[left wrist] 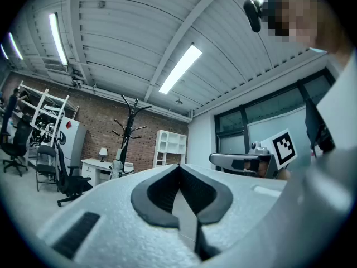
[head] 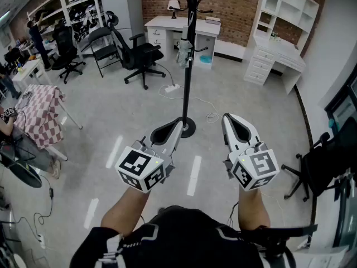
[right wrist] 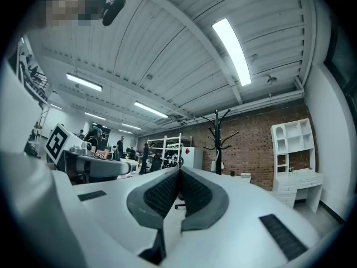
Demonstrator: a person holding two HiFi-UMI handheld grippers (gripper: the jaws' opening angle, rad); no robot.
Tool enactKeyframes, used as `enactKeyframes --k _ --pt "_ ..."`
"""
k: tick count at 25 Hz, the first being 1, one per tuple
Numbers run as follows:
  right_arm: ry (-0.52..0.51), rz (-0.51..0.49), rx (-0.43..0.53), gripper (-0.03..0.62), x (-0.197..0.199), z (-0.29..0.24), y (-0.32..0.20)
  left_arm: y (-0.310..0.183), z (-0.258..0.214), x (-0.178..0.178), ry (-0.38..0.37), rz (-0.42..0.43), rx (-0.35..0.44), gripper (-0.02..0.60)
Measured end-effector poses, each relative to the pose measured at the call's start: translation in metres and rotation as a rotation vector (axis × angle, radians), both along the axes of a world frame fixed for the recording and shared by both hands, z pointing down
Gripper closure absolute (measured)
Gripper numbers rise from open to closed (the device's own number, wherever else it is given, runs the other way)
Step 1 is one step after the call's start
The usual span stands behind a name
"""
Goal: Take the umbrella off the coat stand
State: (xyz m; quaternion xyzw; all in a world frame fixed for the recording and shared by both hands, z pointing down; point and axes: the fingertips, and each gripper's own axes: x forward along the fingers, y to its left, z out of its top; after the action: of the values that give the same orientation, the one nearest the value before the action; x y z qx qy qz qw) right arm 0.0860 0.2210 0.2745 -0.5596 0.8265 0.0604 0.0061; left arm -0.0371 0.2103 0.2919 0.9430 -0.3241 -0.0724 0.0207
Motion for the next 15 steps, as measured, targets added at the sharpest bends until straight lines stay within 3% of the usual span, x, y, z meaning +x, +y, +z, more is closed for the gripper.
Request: enactKeyframes --k 6,15 --pt "-0.005 -0.003 0.016 0.588 -0.011 -0.001 0.003 0.002 0.000 -0.017 -0.012 -0.034 0.019 0.574" --pt "-0.008 0.013 0.024 0.588 -0.024 -0.001 0.007 0.008 0.002 -0.026 0.001 -0.014 0.014 0.574"
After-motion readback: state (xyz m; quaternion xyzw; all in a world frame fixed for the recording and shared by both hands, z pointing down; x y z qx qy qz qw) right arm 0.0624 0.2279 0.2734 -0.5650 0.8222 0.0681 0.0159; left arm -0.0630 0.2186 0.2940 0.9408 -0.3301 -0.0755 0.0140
